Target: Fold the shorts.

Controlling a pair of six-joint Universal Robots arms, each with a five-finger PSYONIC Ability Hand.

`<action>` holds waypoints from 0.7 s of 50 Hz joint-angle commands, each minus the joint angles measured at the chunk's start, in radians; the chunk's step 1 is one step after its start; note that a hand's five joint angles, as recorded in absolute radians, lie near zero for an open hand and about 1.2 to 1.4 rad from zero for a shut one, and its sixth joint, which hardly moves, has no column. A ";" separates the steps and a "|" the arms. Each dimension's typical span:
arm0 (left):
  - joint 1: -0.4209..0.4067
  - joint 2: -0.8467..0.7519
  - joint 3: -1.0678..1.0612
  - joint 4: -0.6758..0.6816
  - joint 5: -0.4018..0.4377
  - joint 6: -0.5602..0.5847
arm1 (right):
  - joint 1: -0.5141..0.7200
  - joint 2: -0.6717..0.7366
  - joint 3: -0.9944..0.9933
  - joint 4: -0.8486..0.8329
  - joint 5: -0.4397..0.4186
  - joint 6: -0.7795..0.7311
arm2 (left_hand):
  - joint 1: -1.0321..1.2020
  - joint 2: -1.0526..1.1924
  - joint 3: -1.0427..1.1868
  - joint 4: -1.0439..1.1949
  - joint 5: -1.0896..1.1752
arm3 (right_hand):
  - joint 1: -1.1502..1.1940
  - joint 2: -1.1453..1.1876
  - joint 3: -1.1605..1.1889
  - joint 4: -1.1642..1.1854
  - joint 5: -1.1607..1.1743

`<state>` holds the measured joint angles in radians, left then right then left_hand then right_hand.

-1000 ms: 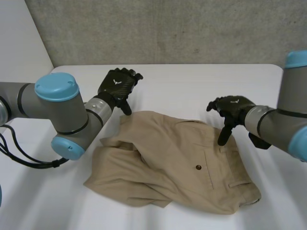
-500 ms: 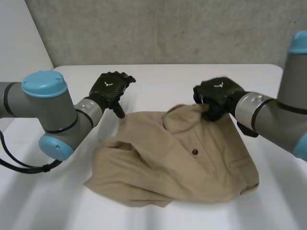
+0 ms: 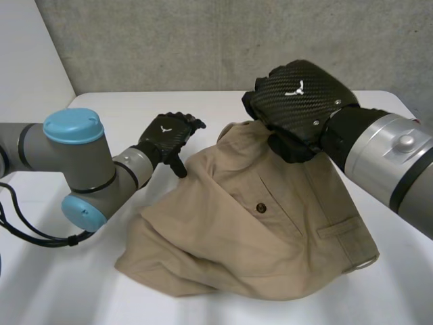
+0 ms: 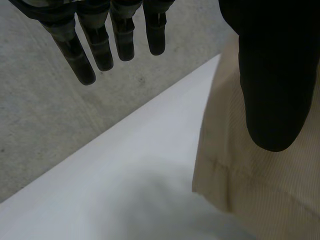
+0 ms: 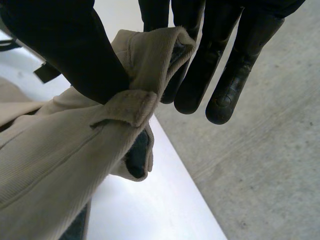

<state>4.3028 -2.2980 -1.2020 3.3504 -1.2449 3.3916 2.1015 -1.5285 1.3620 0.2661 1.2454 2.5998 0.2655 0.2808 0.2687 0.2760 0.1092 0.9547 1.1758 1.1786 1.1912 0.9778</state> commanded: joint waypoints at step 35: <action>0.092 0.163 0.036 0.343 -0.125 0.075 | -0.055 0.424 -0.365 -0.152 0.158 -0.014 | 1.131 1.115 1.128 1.120 1.113 | 0.442 0.220 0.218 0.205 0.244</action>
<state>4.4135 -2.1810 -1.2070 3.5358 -1.3720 3.4005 2.0422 -1.2368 1.1893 0.2391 1.3652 2.5851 1.1455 1.1921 1.1866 1.1933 0.9640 0.9727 1.1758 1.1817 1.1913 0.9778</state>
